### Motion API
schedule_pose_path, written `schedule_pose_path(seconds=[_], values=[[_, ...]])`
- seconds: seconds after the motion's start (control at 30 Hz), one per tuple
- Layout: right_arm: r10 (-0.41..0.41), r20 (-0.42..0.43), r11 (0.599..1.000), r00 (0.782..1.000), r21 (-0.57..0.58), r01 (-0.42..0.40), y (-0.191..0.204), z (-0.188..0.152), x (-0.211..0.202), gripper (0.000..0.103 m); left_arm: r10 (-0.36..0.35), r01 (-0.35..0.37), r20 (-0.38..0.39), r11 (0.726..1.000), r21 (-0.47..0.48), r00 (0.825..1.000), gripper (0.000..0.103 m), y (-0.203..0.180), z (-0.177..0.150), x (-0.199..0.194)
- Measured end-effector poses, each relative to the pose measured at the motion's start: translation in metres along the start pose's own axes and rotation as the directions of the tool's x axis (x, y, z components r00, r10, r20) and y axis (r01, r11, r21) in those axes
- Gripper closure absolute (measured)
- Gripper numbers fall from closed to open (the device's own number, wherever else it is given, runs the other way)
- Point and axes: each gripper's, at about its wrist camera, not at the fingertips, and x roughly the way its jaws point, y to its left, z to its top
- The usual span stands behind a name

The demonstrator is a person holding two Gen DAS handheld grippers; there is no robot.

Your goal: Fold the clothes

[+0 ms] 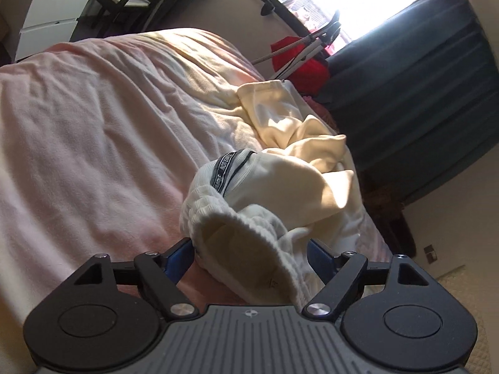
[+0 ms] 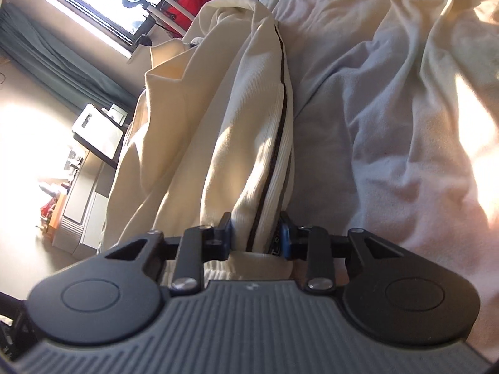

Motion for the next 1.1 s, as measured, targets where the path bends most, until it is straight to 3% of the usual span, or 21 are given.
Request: schedule_pose_path(seconds=[0.13,0.27,0.33,0.4,0.5,0.53,0.63,0.7,0.73,0.77,0.83,0.97,1.1], values=[[0.023,0.087,0.999,0.996,0.031,-0.026,-0.002,0.010,-0.020,0.075,0.025,-0.025,0.021,1.000,-0.004,0.999,0.015,-0.002,0.003,0.006],[0.001,0.072,1.000,0.997,0.019,-0.002,-0.004,0.010,-0.018,0.075,0.093,-0.093,0.016,0.994,-0.049,0.995,0.016,0.007,0.006,0.021],[-0.011,0.064,1.000,0.998,0.013,0.010,-0.005,0.010,-0.017,0.074,0.090,-0.091,-0.013,0.994,-0.068,0.996,0.017,0.010,0.007,0.031],[-0.024,0.051,1.000,0.998,0.019,0.023,-0.008,0.009,-0.014,0.072,0.108,-0.109,-0.032,0.993,-0.034,0.994,0.022,0.011,0.005,0.038],[-0.013,0.031,0.994,0.999,0.105,0.010,-0.024,0.007,-0.012,0.069,0.132,-0.132,-0.032,0.991,0.000,0.991,0.033,0.010,0.003,0.044],[-0.011,0.025,0.992,1.000,0.125,0.008,-0.026,0.006,-0.010,0.067,0.123,-0.123,-0.035,0.992,0.001,0.992,0.041,0.010,0.004,0.045],[-0.010,0.012,0.986,1.000,0.165,0.008,-0.031,0.003,-0.006,0.062,0.129,-0.127,-0.035,0.991,0.039,0.991,0.047,0.005,0.004,0.050],[-0.012,0.020,0.989,1.000,0.149,0.009,-0.028,0.000,-0.005,0.062,0.158,-0.155,-0.019,0.984,0.089,0.987,0.059,-0.002,0.004,0.053],[-0.009,0.025,0.990,1.000,0.138,0.006,-0.027,-0.001,-0.005,0.062,0.169,-0.167,-0.010,0.981,0.098,0.986,0.075,-0.004,0.006,0.054],[-0.001,0.028,0.991,1.000,0.131,-0.003,-0.025,-0.002,-0.006,0.064,0.179,-0.178,0.000,0.978,0.106,0.984,0.082,-0.005,0.008,0.055],[0.020,0.035,0.991,0.999,0.132,-0.024,-0.023,-0.004,-0.009,0.071,0.200,-0.203,0.035,0.970,0.135,0.979,0.085,-0.013,0.020,0.050],[0.120,0.041,0.969,0.992,0.215,-0.126,-0.012,-0.022,-0.017,0.073,0.222,-0.240,0.113,0.953,0.187,0.968,0.087,-0.030,0.048,0.038],[0.263,0.034,0.916,0.964,0.306,-0.260,0.013,-0.063,-0.012,0.077,0.211,-0.261,0.213,0.934,0.245,0.954,0.087,-0.050,0.118,0.020]])
